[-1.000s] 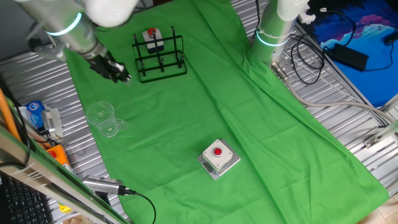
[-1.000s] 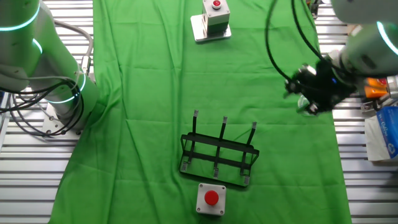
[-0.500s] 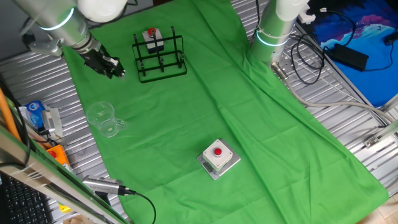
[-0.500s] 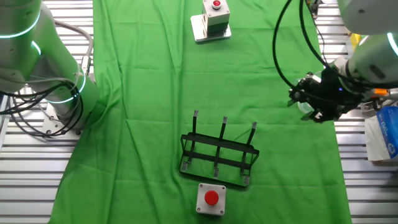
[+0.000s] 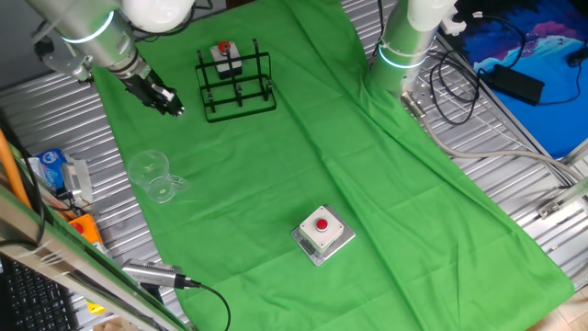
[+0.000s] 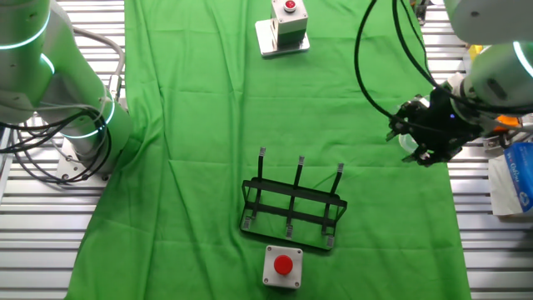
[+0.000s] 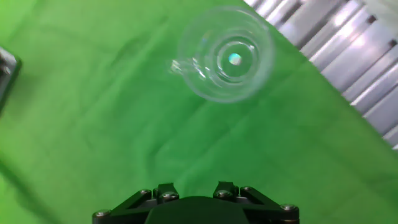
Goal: Take the cup off the cup rack
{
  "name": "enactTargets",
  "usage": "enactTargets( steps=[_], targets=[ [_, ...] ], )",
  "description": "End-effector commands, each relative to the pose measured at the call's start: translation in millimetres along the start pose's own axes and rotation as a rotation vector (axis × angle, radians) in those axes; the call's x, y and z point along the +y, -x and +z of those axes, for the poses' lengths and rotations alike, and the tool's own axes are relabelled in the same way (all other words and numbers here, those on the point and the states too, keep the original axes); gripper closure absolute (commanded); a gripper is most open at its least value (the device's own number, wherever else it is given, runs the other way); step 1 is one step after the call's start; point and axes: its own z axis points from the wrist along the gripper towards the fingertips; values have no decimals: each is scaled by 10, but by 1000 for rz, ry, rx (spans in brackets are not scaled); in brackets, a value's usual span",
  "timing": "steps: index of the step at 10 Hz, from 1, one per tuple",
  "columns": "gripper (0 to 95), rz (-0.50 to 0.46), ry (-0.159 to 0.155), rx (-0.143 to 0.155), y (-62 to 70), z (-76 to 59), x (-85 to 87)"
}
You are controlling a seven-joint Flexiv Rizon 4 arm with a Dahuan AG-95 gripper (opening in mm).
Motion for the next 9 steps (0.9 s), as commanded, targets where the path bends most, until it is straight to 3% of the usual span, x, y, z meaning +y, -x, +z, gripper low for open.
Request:
enactTargets(
  steps=[1,4,5,7,9],
  targets=[
    [570,-36,14,-4,5,-2,-10],
    [570,-76,43,-28,-35,-60,-314],
    [570,-107,45,-24,-43,-80,-509],
    [570,-150,47,-26,-36,17,-713],
    [570,-185,54,-34,10,202,-873]
  ],
)
